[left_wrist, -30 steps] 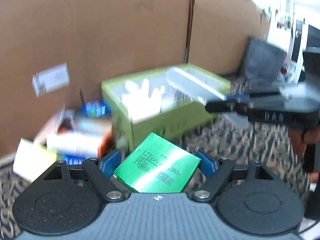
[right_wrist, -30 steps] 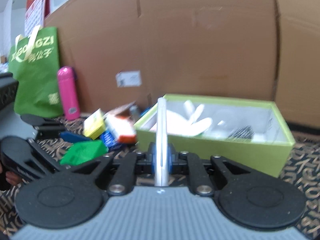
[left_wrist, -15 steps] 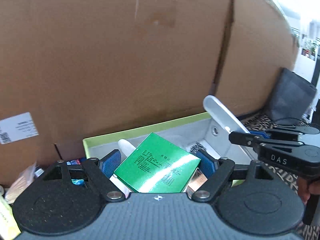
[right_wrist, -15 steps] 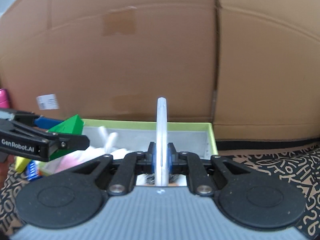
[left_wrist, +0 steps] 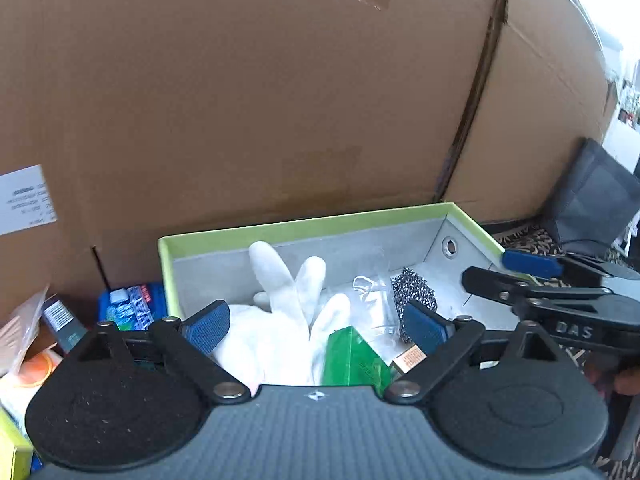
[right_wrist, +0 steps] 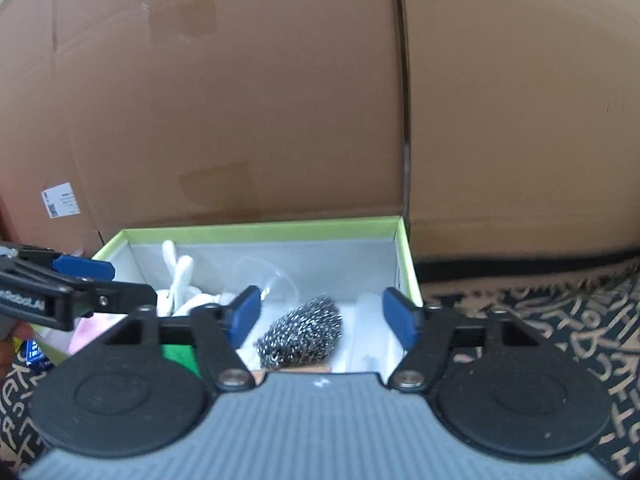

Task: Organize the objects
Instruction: 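Lower the green box and clear case into the lime-green box and open both tools, then grasp the yellow medicine box with the left tool while the right tool grasps the white-orange box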

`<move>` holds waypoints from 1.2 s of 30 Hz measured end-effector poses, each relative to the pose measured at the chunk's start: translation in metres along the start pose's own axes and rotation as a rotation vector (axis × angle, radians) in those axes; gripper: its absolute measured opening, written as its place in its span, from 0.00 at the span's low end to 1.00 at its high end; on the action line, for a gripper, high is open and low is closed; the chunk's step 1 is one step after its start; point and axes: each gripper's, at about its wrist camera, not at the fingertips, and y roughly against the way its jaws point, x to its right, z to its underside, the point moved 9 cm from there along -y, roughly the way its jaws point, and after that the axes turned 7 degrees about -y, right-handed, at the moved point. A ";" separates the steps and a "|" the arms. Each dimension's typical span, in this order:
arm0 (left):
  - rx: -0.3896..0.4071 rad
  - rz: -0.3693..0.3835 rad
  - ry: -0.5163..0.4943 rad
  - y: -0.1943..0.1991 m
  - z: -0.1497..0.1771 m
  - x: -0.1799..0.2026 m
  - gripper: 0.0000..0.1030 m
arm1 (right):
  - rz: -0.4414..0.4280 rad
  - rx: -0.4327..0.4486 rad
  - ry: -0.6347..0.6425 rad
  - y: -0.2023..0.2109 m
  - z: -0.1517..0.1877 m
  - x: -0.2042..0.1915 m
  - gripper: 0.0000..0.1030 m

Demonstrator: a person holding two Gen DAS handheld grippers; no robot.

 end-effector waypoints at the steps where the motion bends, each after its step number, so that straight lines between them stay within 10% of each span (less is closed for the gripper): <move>1: 0.010 0.000 0.010 0.006 0.000 -0.001 0.94 | 0.007 0.014 0.015 0.007 -0.002 -0.003 0.74; 8: 0.112 -0.050 0.070 0.071 0.007 -0.019 0.94 | -0.065 0.111 0.007 0.063 -0.008 -0.032 1.00; 27: 0.015 -0.295 0.229 0.167 0.143 -0.106 0.94 | -0.388 0.022 0.118 0.095 0.068 -0.191 1.00; 36: 0.005 -0.345 0.469 0.149 0.138 -0.170 0.94 | -0.414 -0.069 0.175 0.099 0.107 -0.227 1.00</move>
